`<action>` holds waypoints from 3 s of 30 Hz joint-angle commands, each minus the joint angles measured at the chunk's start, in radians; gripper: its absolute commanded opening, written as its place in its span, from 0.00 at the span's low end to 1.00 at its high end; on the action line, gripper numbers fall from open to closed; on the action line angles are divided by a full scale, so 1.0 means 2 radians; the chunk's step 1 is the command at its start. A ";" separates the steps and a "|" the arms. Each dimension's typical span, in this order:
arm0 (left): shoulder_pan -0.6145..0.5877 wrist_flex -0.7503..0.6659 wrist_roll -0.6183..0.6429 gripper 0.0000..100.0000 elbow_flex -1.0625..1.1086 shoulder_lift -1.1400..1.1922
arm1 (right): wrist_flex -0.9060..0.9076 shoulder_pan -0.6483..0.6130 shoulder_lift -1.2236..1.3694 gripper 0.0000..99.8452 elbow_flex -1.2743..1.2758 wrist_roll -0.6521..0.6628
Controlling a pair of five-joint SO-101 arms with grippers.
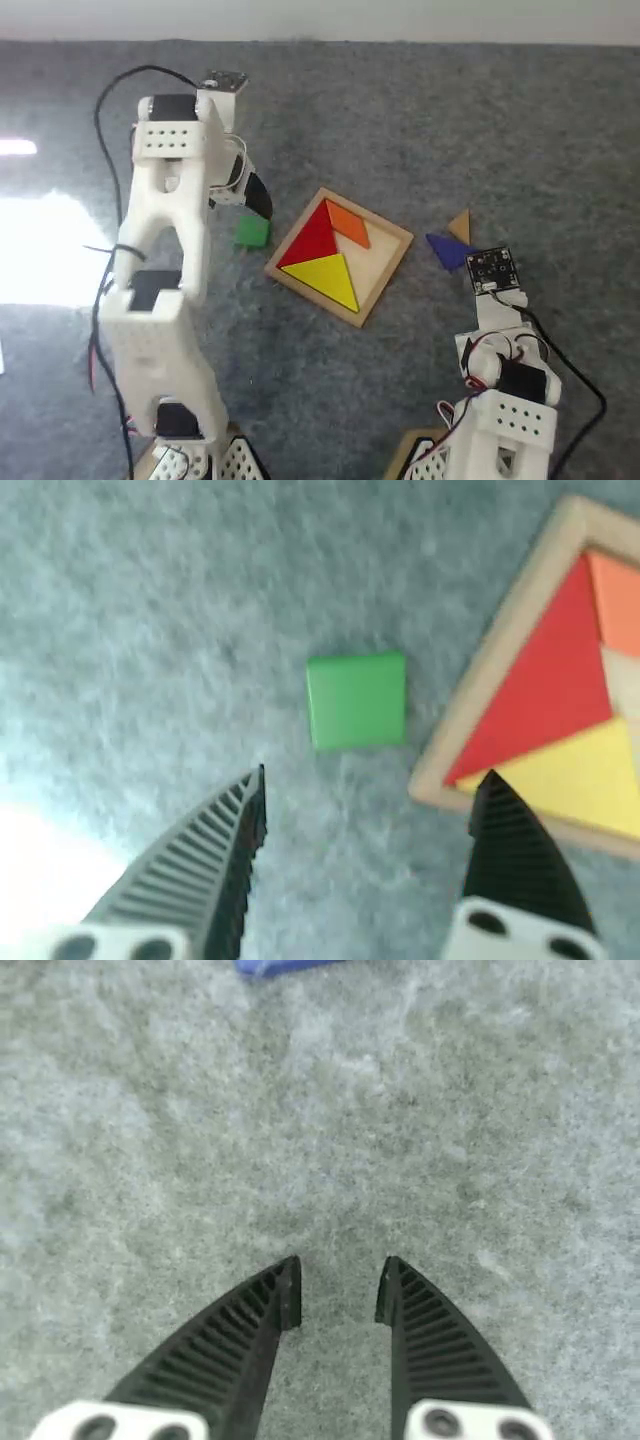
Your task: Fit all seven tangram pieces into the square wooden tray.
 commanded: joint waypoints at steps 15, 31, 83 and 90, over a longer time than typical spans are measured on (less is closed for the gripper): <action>-0.106 -0.198 -0.063 0.31 0.459 -0.355 | 0.028 -0.003 0.071 0.14 -0.209 0.008; -0.114 -0.319 0.088 0.32 0.532 -0.359 | -0.042 -0.150 0.729 0.39 -0.659 -0.061; -0.111 -0.351 0.087 0.32 0.547 -0.358 | -0.023 -0.146 0.748 0.25 -0.654 -0.138; -0.111 -0.349 0.087 0.32 0.547 -0.357 | -0.020 -0.132 0.821 0.25 -0.697 -0.144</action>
